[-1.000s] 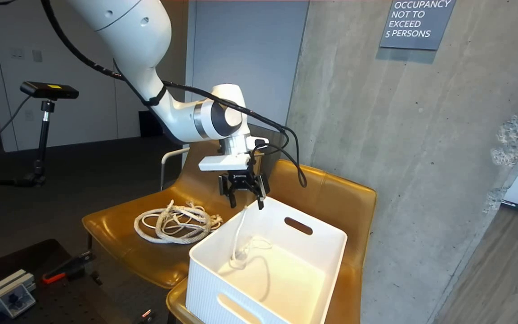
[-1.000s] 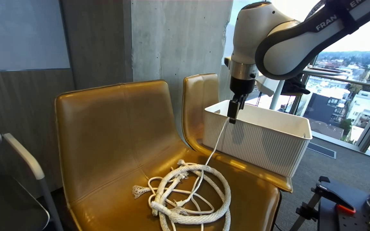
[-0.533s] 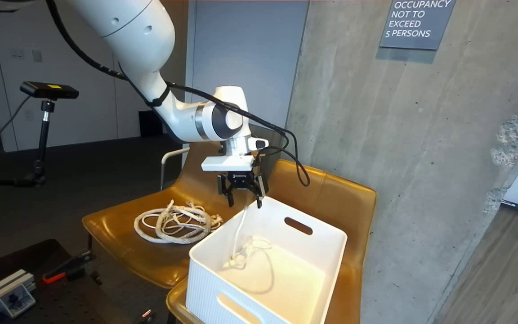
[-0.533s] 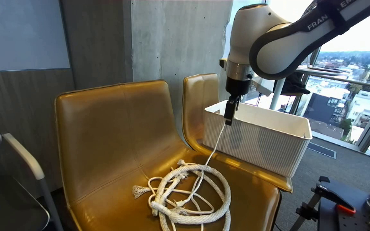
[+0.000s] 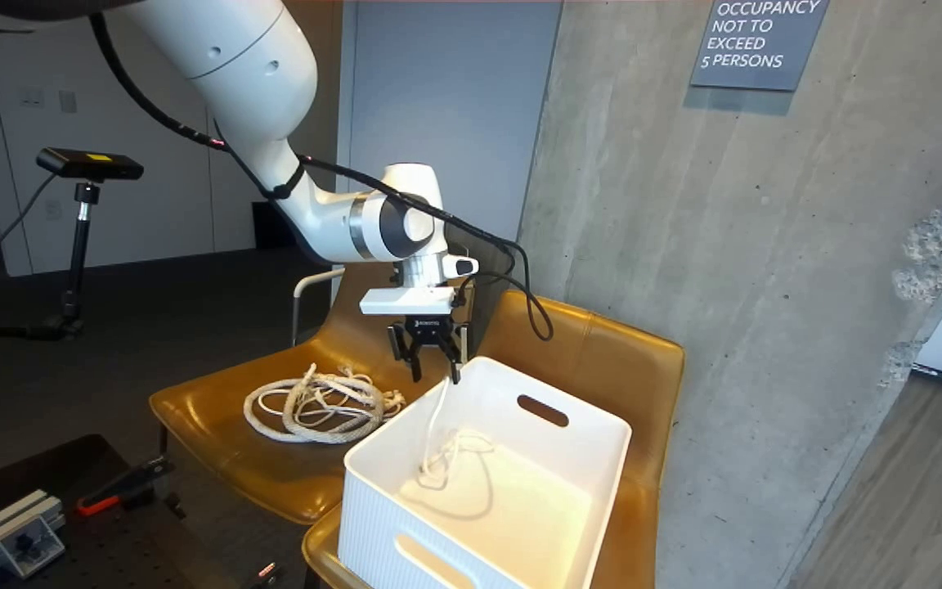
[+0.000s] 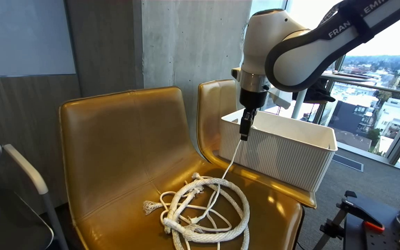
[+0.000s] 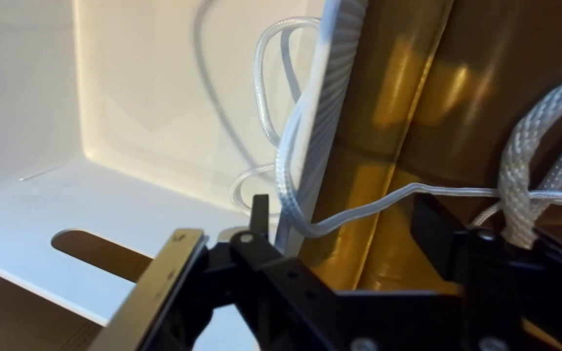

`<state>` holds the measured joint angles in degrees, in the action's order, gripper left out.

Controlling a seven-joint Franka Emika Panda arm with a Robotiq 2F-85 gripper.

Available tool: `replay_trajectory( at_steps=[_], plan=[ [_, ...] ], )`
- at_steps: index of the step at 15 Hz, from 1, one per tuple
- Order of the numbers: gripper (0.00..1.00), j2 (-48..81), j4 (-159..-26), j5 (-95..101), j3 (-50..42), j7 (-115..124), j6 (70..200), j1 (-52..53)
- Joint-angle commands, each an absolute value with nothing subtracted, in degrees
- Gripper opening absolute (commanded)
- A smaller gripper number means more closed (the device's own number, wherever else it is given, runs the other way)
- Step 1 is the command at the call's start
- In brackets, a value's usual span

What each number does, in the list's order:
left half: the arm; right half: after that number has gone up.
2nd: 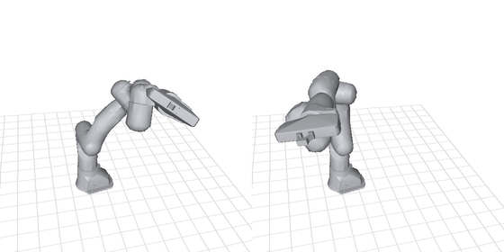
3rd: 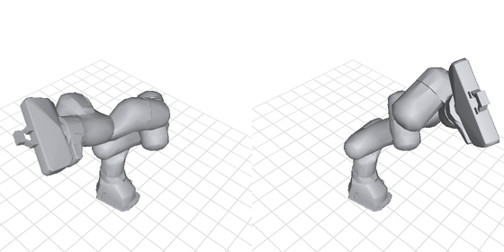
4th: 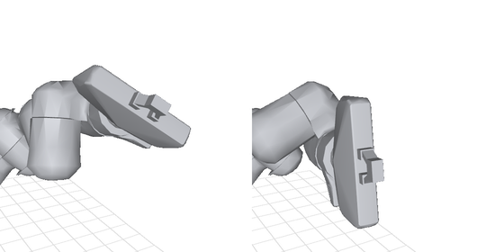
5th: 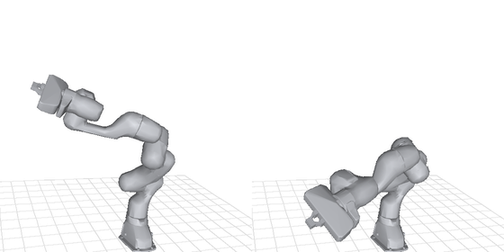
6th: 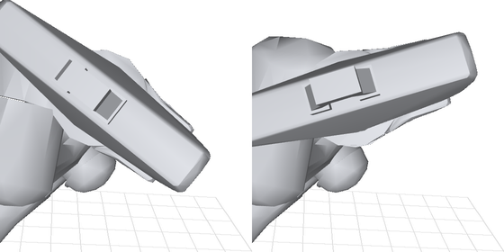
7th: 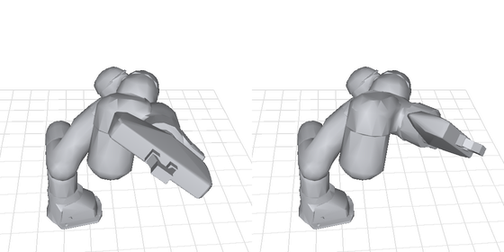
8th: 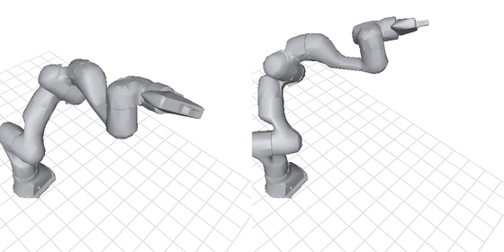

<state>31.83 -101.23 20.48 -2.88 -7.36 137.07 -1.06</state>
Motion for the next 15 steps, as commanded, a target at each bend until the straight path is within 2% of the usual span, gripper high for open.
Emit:
replay_trajectory(
  at_steps=[1, 2, 4, 6, 15],
  plan=[
    [0.58, 31.9, -100.8, 19.4, -2.6, -9.0, 137.4, -1.0],
    [0.56, 31.9, -100.7, 19.4, -2.7, -8.9, 137.4, -1.0],
    [0.62, 31.8, -100.8, 19.6, -2.7, -8.9, 137.3, -0.9],
    [0.63, 31.5, -100.7, 19.8, -2.8, -8.9, 137.1, -0.8],
    [0.59, 30.6, -100.0, 20.3, -3.1, -9.6, 136.5, -0.7]
  ],
)
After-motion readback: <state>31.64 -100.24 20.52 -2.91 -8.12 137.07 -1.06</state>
